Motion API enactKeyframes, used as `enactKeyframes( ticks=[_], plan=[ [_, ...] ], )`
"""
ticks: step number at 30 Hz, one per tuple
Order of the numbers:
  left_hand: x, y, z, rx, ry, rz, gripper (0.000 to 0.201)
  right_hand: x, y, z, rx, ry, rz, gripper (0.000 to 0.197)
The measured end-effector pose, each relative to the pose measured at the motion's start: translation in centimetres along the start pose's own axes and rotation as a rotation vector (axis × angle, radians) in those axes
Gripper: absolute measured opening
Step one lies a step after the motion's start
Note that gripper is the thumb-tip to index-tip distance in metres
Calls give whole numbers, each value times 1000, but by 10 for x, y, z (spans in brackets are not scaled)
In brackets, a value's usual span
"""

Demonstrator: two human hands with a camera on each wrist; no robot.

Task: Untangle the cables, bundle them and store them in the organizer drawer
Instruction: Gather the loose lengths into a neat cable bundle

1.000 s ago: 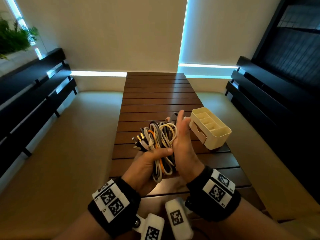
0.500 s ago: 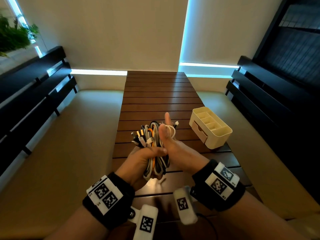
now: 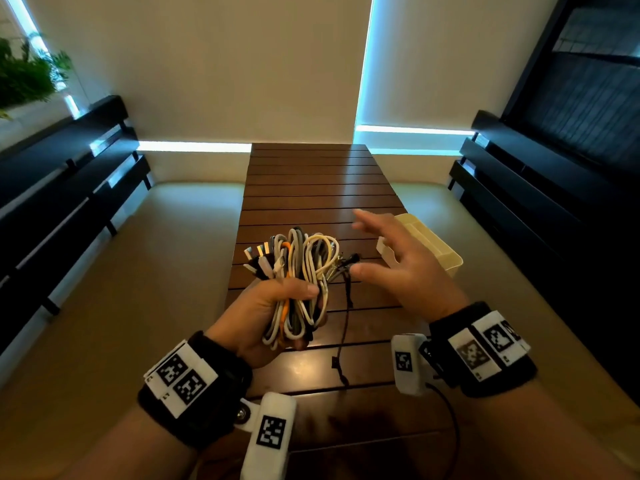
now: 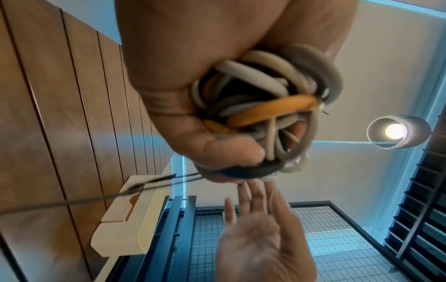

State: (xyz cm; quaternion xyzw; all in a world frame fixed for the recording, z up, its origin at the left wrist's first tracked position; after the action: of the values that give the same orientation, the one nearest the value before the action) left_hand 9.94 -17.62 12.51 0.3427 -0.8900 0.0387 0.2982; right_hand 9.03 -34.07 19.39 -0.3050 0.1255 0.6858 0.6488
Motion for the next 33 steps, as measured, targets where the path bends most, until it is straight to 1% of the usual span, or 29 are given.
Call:
enactKeyframes(
  ticks=[2,3,5,7,9,10,11,13,15,18,19,21,23,25,27,28,30,32,33],
  plan=[
    [7,0,0,-9,0,46,35,23,-5,2,-16,-69,192,87],
    [11,0,-1,-9,4,66,37,32,-7,-1,6,-147,251,89],
    [15,1,-5,2,20,92,37,43,-8,-10,49,-305,268,81],
    [12,4,-10,24,12,80,33,49,-5,-20,94,-435,227,61],
    [4,6,-14,49,-3,37,27,59,1,-30,172,-589,191,37],
    [1,7,-15,60,0,11,25,65,4,-33,208,-648,174,29],
    [-3,8,-15,70,9,-13,24,69,7,-35,232,-687,155,25],
    [-8,10,-15,82,16,-53,25,71,10,-35,248,-714,100,24],
    [-14,11,-12,80,0,-90,30,64,13,-35,276,-710,7,22],
    [-21,11,-1,47,-18,-132,33,51,14,-28,290,-732,-113,16],
    [-20,11,5,33,-12,-136,32,50,13,-24,281,-726,-132,15],
    [-14,8,17,10,-1,-137,36,50,10,-12,275,-686,-162,16],
    [-8,6,23,3,1,-141,38,52,11,-2,285,-720,-207,17],
    [-5,4,23,17,-12,-164,31,56,12,3,291,-905,-243,20],
    [-4,4,21,37,-63,-201,37,62,11,10,298,-1134,-213,27],
    [-5,4,20,48,-82,-213,42,66,11,17,300,-1232,-171,34],
    [-4,5,18,69,-111,-214,46,69,10,32,276,-1316,-47,58],
    [-2,6,13,92,-162,-218,44,68,15,45,270,-1278,33,84],
    [-1,7,10,111,-187,-227,42,68,17,51,266,-1246,69,90]
  ],
)
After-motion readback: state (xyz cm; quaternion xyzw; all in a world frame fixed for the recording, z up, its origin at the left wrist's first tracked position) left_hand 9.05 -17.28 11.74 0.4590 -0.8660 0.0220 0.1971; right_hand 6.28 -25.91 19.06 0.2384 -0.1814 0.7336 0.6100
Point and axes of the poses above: each hand's wrist, its own y-axis away from the middle knuckle, its own x-axis out of the palm, z = x × y, the point moved 8 cm from there along -y, towards the middle knuckle, and after that the axes turned 7 degrees about z, right-handed, at the moved point
